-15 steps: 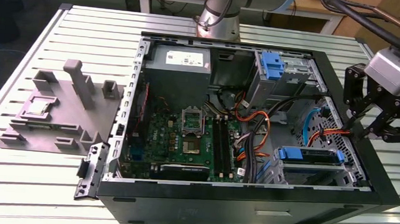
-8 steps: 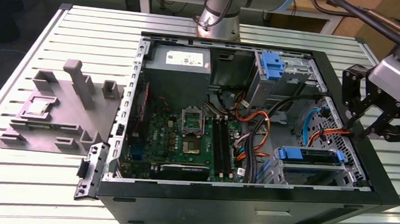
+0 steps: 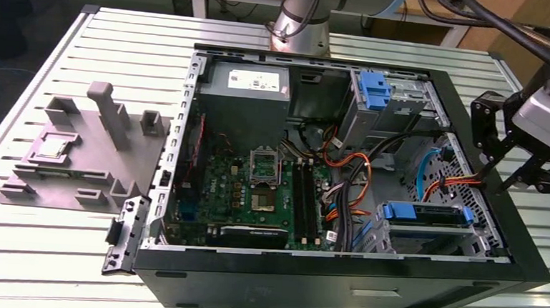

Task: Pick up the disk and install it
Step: 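Insert the first disk wire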

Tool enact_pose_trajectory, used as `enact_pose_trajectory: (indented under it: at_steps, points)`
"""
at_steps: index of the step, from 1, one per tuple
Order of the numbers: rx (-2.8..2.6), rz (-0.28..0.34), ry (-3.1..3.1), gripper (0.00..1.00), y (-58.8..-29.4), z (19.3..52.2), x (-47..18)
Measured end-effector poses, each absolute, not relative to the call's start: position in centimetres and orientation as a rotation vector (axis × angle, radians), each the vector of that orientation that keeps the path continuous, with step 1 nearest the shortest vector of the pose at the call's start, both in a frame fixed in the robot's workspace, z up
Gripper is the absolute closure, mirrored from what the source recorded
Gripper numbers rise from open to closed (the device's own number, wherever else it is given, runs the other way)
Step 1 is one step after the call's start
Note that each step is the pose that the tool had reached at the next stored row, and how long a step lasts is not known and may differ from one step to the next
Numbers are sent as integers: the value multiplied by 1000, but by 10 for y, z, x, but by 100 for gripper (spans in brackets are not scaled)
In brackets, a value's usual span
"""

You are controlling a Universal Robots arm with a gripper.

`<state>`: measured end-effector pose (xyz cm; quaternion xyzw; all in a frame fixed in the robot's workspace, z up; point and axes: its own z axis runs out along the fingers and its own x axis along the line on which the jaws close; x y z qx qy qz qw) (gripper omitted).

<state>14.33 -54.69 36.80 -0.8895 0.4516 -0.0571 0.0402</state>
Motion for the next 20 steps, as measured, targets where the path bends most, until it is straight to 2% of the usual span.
enact_pose_trajectory:
  at_steps: [13, 20]
  points:
    - [-2799, -209, 1222, 69, -547, 363, 143]
    - [-2833, -207, 1128, 69, -546, 360, 142]
